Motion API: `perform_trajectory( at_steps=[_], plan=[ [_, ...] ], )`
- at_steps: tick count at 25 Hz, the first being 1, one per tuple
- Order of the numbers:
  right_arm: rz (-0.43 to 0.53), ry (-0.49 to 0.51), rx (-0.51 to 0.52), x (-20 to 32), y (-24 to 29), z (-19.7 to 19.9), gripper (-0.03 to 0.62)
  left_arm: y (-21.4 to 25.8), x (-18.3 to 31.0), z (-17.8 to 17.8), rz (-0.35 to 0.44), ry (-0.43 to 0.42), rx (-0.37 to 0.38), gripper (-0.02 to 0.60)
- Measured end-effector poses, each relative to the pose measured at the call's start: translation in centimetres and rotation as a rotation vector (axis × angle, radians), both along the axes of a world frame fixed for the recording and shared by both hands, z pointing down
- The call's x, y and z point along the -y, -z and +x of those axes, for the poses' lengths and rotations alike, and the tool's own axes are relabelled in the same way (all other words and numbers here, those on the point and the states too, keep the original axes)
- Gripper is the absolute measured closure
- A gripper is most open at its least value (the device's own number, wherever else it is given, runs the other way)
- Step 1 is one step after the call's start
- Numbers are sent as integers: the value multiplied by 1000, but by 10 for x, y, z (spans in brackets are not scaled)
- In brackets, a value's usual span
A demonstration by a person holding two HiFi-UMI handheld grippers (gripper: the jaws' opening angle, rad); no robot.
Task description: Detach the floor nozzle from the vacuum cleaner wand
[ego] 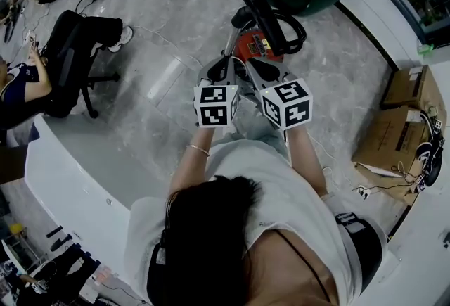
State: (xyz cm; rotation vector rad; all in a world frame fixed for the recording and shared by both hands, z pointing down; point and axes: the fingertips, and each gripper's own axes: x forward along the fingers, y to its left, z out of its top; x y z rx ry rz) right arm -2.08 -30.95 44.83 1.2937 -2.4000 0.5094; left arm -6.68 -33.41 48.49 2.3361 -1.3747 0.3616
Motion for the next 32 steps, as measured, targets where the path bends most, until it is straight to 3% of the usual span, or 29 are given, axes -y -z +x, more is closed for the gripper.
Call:
perform_trajectory(
  at_steps=[6, 11, 12, 14, 15, 19, 24, 32],
  plan=[
    [-2, 41, 14, 1, 7, 3, 577, -4, 3, 2, -6, 11, 9, 577],
    [51, 69, 29, 7, 28, 12, 575, 11, 13, -1, 48, 57, -3, 577],
    [61, 80, 35, 9, 33, 13, 566, 12, 16, 0, 53, 58, -3, 577],
    [74, 103, 46, 11, 41, 15, 449, 11, 20, 2, 52, 66, -3, 577],
    [80, 108, 51, 13, 44, 15, 428, 10, 22, 2, 50, 72, -3, 577],
    [121, 99, 54, 21, 58, 23, 413, 8, 26, 6, 42, 84, 3, 577],
    [195, 85, 12, 34, 74, 37, 342, 6, 30, 8, 40, 96, 14, 577],
    [176, 95, 42, 46, 77, 50, 313, 4, 35, 9, 33, 121, 16, 577]
  ],
)
